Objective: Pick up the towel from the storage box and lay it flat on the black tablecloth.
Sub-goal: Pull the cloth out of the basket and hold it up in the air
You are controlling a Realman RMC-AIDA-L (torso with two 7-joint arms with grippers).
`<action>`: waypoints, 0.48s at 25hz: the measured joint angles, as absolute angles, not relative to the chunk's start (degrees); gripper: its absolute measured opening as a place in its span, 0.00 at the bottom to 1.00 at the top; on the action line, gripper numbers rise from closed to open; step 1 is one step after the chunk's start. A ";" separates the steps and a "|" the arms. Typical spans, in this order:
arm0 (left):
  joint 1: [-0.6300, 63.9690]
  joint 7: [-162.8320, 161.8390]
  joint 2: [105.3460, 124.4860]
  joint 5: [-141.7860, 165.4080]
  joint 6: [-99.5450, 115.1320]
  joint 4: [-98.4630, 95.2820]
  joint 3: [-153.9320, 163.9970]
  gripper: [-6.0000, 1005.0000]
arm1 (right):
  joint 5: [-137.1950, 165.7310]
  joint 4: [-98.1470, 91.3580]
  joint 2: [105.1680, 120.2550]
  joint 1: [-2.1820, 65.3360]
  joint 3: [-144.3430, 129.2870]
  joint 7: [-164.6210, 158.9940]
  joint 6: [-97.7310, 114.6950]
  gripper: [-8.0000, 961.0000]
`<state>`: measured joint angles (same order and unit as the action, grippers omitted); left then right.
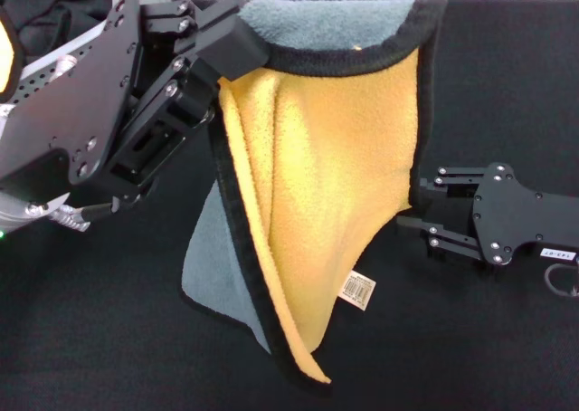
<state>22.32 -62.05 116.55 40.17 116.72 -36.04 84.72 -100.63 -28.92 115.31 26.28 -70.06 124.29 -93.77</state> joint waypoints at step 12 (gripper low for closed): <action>22.13 -62.05 116.44 39.72 116.72 -36.03 84.63 0.05 | -100.63 -28.91 115.31 26.28 -69.95 124.60 -92.93 0.27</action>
